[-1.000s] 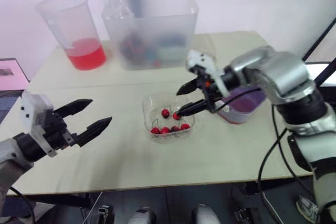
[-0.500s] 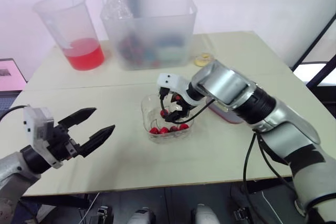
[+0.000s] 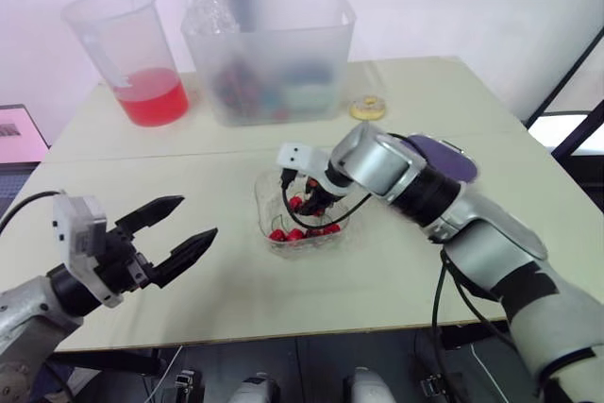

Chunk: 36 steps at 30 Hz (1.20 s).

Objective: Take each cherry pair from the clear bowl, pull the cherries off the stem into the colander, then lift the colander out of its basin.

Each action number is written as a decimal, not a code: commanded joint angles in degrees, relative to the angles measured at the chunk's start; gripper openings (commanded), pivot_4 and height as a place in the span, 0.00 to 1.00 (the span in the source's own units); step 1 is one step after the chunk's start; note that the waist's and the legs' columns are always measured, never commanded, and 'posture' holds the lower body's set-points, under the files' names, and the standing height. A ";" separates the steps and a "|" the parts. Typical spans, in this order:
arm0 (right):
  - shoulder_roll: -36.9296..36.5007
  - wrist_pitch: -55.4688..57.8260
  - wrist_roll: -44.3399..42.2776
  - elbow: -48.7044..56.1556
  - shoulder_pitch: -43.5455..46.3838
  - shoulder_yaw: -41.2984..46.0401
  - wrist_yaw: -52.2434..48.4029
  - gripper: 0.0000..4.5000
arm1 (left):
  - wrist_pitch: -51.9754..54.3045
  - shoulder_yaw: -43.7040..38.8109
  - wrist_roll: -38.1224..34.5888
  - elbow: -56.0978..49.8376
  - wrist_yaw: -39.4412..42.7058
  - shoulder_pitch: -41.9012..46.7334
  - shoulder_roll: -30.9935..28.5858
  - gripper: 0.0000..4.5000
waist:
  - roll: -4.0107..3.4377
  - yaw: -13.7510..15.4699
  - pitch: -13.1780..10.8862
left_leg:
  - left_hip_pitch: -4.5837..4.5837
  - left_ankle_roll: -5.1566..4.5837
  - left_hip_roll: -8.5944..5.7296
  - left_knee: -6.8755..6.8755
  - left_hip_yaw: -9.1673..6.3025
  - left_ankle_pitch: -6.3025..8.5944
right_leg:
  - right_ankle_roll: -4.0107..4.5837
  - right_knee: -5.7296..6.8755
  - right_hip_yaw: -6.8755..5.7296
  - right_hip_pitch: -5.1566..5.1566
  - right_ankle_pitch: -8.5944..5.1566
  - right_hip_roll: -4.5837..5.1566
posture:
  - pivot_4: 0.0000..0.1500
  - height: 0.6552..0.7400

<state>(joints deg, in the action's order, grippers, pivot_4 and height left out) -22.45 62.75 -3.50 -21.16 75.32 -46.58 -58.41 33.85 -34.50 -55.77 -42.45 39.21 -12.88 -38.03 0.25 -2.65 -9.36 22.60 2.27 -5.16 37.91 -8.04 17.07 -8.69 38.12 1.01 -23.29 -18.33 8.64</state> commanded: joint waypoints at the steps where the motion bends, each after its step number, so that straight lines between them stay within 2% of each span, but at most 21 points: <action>1: 1.63 -1.77 2.36 -1.78 0.89 0.66 0.69 0.61 | -1.48 -0.12 -1.92 -1.74 -0.44 0.07 -0.32 1.00 | 0.00 0.00 0.00 | 0.00 0.01 0.00 0.00 0.00 0.00 | 0.00 0.00 0.00 0.00 0.00 0.00 | 1.00 1.00; 7: 2.81 -3.09 4.94 -5.63 0.86 0.22 -0.58 0.61 | -1.78 -0.36 -3.35 -2.27 -1.39 -0.31 -0.71 1.00 | 0.00 -0.02 0.00 | 0.00 0.01 0.00 -0.01 0.00 0.00 | 0.00 0.00 0.00 -0.01 0.00 0.00 | 1.00 1.00; 23: 3.04 -2.28 9.93 -5.92 0.51 -2.17 -4.11 0.61 | -1.40 1.63 -2.67 -3.34 -3.28 -1.07 -2.96 1.00 | -0.01 0.02 0.00 | 0.00 0.01 0.00 -0.01 0.00 0.00 | 0.00 -0.01 0.00 0.00 0.00 0.00 | 1.00 1.00; 26: 3.75 -2.49 10.18 -6.13 0.55 -1.21 -3.70 0.43 | -1.37 2.08 -2.63 -3.14 -3.46 -0.53 -3.67 1.00 | -0.01 0.02 0.00 | 0.00 0.01 0.00 -0.01 0.00 0.00 | 0.00 -0.01 0.00 -0.01 0.00 0.00 | 1.00 1.00; 32: 3.18 -2.17 10.04 -4.32 1.06 -0.02 -4.52 0.43 | -1.61 2.51 -2.33 -2.07 -3.05 -0.01 -4.07 1.00 | -0.01 0.02 -0.01 | 0.00 0.02 0.00 -0.02 0.00 0.00 | 0.00 -0.01 0.00 -0.01 0.00 0.00 | 1.00 1.00; 36: -0.41 -4.01 9.24 2.40 0.83 1.94 -6.58 0.43 | -2.05 2.54 -2.24 -1.10 -2.73 0.53 -3.92 1.00 | -0.02 0.05 -0.01 | 0.00 0.02 0.00 -0.03 0.00 0.00 | 0.00 -0.01 0.00 -0.02 0.00 0.00 | 1.00 1.00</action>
<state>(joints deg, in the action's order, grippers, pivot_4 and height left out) -21.15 60.59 5.84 -23.20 75.18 -46.93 -63.99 33.14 -31.49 -58.02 -43.40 36.13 -12.83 -41.68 0.23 -2.60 -9.38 22.62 2.28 -5.16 37.88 -8.05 17.07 -8.69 38.10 1.01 -23.32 -18.33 8.64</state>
